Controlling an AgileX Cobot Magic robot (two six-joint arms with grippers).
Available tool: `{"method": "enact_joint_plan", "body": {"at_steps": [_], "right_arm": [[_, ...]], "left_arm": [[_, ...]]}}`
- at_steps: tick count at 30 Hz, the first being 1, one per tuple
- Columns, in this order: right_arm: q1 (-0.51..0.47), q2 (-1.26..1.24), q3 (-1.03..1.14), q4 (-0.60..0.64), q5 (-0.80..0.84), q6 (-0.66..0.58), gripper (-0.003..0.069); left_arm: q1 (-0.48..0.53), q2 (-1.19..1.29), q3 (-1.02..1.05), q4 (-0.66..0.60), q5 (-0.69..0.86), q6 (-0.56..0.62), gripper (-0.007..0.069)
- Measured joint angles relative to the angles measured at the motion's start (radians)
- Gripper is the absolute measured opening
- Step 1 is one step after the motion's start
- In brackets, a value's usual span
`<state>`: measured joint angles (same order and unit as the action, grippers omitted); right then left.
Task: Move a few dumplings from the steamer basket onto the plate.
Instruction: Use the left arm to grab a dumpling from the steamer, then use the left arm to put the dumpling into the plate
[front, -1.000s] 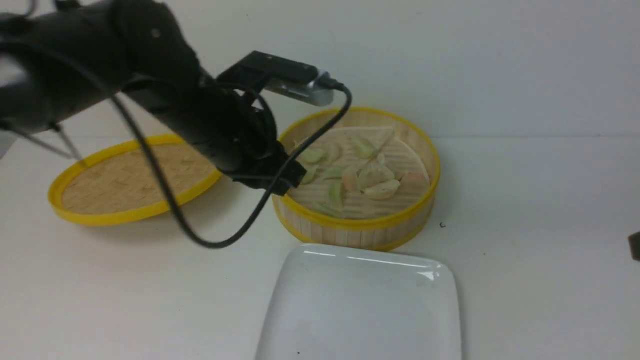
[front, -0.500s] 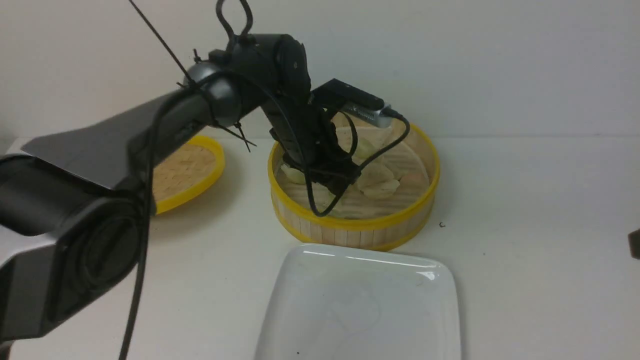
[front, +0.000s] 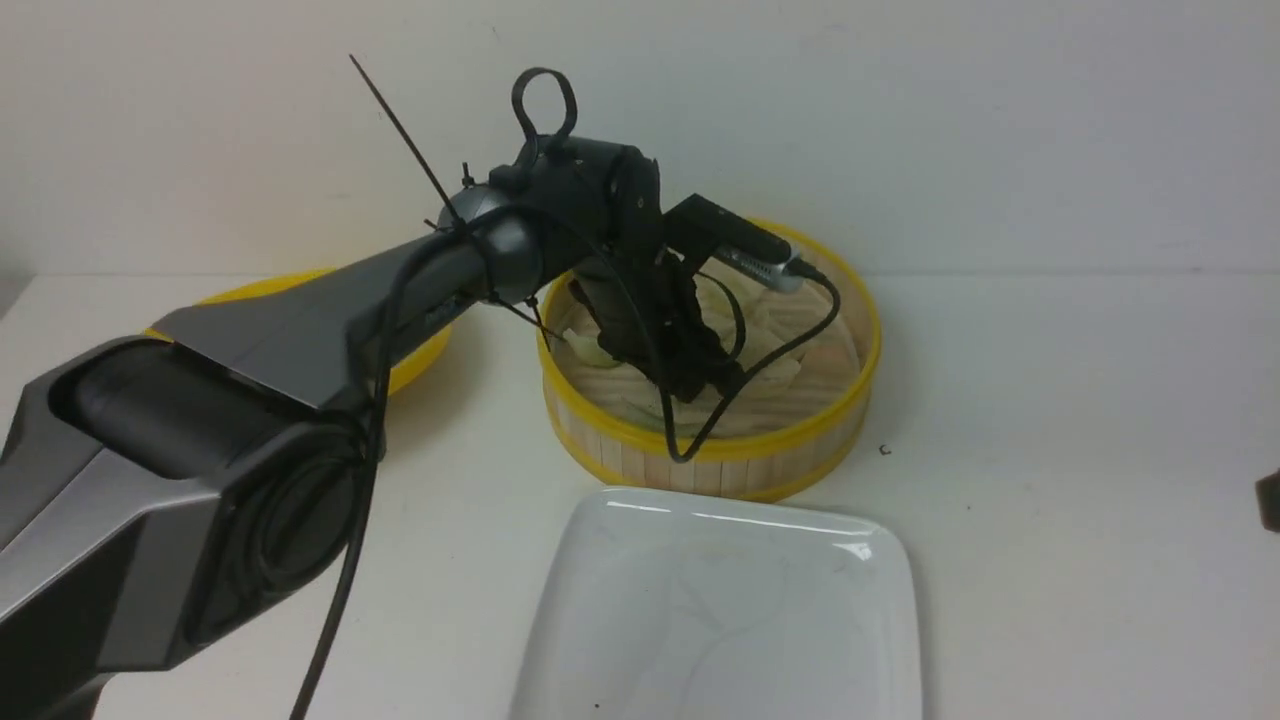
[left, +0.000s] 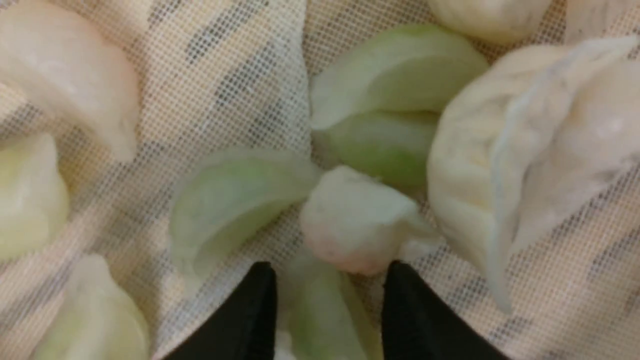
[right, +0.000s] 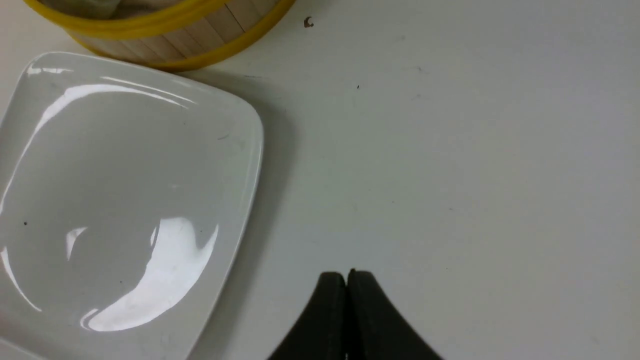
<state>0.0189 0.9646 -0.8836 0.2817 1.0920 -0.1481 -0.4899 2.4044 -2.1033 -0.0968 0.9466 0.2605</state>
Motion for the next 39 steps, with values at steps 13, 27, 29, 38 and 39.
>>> {"method": "enact_joint_plan", "body": {"at_steps": [13,27,29,38,39], "right_arm": [[0.000,0.000,0.000,0.000,0.034,-0.001,-0.0010],[0.000,-0.001,0.000,0.000,0.024,-0.009,-0.0010],[0.000,-0.001,0.000,0.000,0.022,-0.013,-0.0010],[0.000,0.002,-0.007,0.012,0.008,-0.048,-0.0010],[0.000,0.008,-0.016,0.018,0.008,-0.054,-0.0010]], "left_arm": [[-0.014,-0.308,-0.095,-0.009,0.283,-0.028,0.0234],[-0.171,-0.494,0.633,-0.127,0.226,-0.024,0.0225],[-0.180,-0.473,0.645,-0.128,0.199,-0.027,0.0224],[-0.182,-0.403,0.623,-0.137,0.179,-0.065,0.0421],[-0.182,-0.403,0.608,-0.135,0.198,-0.069,0.0449]]}}
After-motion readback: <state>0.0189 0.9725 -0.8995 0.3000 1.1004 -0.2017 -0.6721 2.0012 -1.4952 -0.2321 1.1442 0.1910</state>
